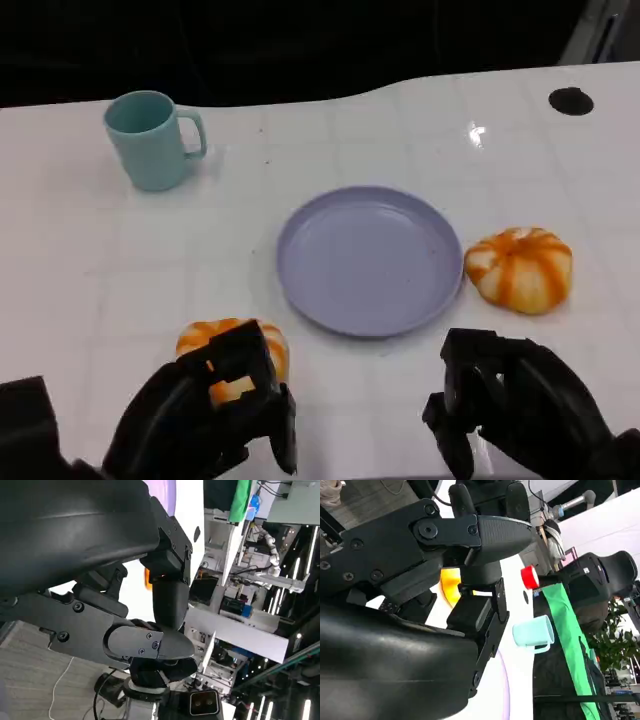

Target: Grasp the bread from the table and place it into the plate.

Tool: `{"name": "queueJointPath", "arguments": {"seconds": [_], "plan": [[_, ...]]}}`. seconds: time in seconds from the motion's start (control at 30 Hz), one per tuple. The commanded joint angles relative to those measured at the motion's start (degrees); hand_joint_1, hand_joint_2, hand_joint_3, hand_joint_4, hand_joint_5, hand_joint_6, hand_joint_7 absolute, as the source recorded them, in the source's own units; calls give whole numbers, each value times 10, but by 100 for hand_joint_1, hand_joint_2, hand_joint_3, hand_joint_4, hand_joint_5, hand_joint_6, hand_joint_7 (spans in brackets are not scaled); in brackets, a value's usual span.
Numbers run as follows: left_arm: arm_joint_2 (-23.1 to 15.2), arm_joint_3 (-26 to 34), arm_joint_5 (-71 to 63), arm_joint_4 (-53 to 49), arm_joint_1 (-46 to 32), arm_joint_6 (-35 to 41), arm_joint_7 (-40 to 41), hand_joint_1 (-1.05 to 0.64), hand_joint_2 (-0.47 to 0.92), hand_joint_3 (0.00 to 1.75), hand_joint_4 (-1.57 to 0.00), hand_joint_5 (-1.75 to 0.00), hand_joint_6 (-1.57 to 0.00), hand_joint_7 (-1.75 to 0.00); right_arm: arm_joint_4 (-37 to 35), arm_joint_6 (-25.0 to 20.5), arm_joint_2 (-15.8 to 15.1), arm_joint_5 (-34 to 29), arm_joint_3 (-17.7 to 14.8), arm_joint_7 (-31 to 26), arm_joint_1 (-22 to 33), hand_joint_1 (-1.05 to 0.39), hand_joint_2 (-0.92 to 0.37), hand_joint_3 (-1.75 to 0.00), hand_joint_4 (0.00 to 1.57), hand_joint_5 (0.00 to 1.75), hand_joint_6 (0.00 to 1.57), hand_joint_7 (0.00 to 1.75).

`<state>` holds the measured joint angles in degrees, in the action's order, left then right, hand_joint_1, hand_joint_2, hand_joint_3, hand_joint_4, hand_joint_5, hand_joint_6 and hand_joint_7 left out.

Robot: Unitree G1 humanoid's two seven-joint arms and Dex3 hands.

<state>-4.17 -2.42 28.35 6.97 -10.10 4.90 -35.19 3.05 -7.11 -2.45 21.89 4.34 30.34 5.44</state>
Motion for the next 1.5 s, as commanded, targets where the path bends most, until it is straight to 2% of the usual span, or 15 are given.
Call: {"name": "queueJointPath", "arguments": {"seconds": [0.03,0.1,0.27,0.4,0.47,0.53,0.63,0.67,0.73,0.77,0.83,0.97,1.2,1.43,1.5], "plan": [[-5,11,-7,6,-1,-18,5,-59,92,30,-66,-175,-49,-160,5,0,-9,-1,-4,0,-1,-96,-78,-60,121,166,105,151],[-3,17,-11,6,4,-35,5,-59,92,29,-59,-175,-50,-146,5,-1,-8,-1,-4,-1,-1,-96,-78,-61,121,166,105,151],[-14,28,-74,12,21,-120,21,-62,92,24,-49,-151,-51,-92,6,1,-7,-3,-3,-3,-1,-96,-78,-61,121,166,105,150],[-50,35,-176,18,33,-202,44,-54,92,11,-46,-132,-49,-65,6,1,-8,-2,-4,-2,-1,-96,-78,-61,121,166,105,151],[-70,38,-231,30,34,-225,66,-51,91,3,-47,-128,-54,-43,5,3,-8,-2,-3,-1,-2,-95,-78,-61,121,166,105,151],[-92,41,-303,57,30,-239,95,-55,90,1,-40,-115,-56,-27,6,2,-8,-2,-3,-1,-2,-96,-78,-61,121,166,105,151],[-121,45,-381,89,23,-249,123,-57,90,0,-33,-103,-56,-13,6,1,-8,-1,-3,0,-3,-95,-78,-61,121,166,105,151],[-132,47,-413,101,20,-251,133,-60,91,0,-32,-92,-53,-8,6,3,-7,-2,-2,-1,-3,-95,-78,-61,121,165,105,151],[-151,51,-486,130,14,-246,152,-65,92,2,-33,-81,-51,-3,6,4,-7,-3,-2,-2,-3,-95,-78,-61,121,165,106,151],[-159,52,-523,145,11,-242,161,-68,92,1,-37,-65,-48,-1,7,2,-7,-2,-2,-1,-3,-95,-78,-61,121,165,106,151],[-172,50,-583,168,8,-233,170,-70,92,1,-40,-48,-43,0,8,2,-7,-1,-1,-1,-3,-96,-78,-62,121,165,105,151],[-188,35,-677,201,8,-199,162,-73,91,0,-30,-34,-32,0,8,3,-6,-2,-1,-3,-3,-95,-78,-62,121,165,105,151],[-202,-32,-814,169,47,-142,150,-78,92,2,-29,-25,-26,0,9,0,-6,0,-1,-4,-2,-95,-77,-63,121,165,105,151],[-206,-77,-846,110,87,-109,143,-77,92,2,-29,-21,-23,0,12,2,-9,-1,0,-4,-1,-95,-76,-65,122,166,105,152],[-201,-98,-860,59,109,-101,158,-77,92,2,-30,-21,-24,0,11,5,-8,-5,1,-6,-1,-95,-77,-65,122,166,106,153]]}}
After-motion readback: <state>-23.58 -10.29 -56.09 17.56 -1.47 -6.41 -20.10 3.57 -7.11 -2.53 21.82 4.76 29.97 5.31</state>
